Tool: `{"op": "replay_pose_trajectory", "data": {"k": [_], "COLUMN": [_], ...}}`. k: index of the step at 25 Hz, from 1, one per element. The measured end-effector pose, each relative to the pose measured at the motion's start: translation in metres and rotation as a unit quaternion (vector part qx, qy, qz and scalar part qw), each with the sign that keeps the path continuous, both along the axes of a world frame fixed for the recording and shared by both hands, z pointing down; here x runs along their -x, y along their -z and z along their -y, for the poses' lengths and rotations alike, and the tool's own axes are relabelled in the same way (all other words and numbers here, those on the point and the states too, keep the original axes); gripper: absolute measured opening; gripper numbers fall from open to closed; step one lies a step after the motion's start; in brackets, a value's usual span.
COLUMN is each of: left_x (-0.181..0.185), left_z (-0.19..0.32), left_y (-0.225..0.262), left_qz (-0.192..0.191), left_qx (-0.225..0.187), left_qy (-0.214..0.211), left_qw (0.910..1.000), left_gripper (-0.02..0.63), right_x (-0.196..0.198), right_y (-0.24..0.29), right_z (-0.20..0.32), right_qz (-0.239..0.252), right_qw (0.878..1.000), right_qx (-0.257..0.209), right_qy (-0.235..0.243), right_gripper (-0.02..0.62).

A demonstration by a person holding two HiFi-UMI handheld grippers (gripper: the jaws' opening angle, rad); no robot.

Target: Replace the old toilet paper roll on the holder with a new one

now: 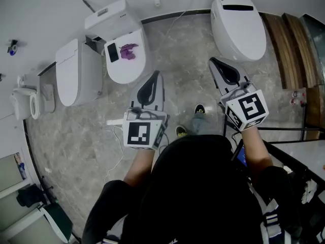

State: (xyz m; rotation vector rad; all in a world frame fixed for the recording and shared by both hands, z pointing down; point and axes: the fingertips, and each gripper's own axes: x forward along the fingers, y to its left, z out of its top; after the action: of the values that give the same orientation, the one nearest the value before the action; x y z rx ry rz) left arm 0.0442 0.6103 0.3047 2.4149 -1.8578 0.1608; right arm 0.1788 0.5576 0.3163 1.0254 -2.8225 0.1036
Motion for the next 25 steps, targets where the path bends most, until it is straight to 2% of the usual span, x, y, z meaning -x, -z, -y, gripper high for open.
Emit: {"op": "replay_pose_trajectory", "data": {"k": [5, 9, 14, 21, 25], "left_x": [-0.026, -0.034, -0.044, -0.042, -0.022], "left_z": [0.042, 0.060, 0.078, 0.106, 0.133], "left_y": [0.000, -0.002, -0.004, -0.006, -0.005], "left_qz": [0.011, 0.016, 0.010, 0.005, 0.002], "left_qx": [0.012, 0.022, 0.015, 0.012, 0.013], "left_qy": [0.007, 0.011, -0.009, -0.034, -0.036], "left_qw": [0.9998, 0.9996, 0.9998, 0.9993, 0.9992], "left_gripper": [0.021, 0.021, 0.021, 0.021, 0.021], "right_x": [-0.016, -0.020, -0.022, -0.012, 0.007], "right_y": [-0.003, -0.010, -0.013, -0.014, -0.015], "right_z": [0.047, 0.065, 0.082, 0.109, 0.130], "right_qz": [0.026, 0.041, 0.052, 0.050, 0.037], "right_qw": [1.000, 0.999, 0.998, 0.998, 0.999], "right_qx": [0.005, 0.017, 0.024, 0.027, 0.024], "right_qy": [0.010, 0.018, 0.019, 0.009, 0.009], "right_gripper": [0.018, 0.018, 0.018, 0.018, 0.018]}}
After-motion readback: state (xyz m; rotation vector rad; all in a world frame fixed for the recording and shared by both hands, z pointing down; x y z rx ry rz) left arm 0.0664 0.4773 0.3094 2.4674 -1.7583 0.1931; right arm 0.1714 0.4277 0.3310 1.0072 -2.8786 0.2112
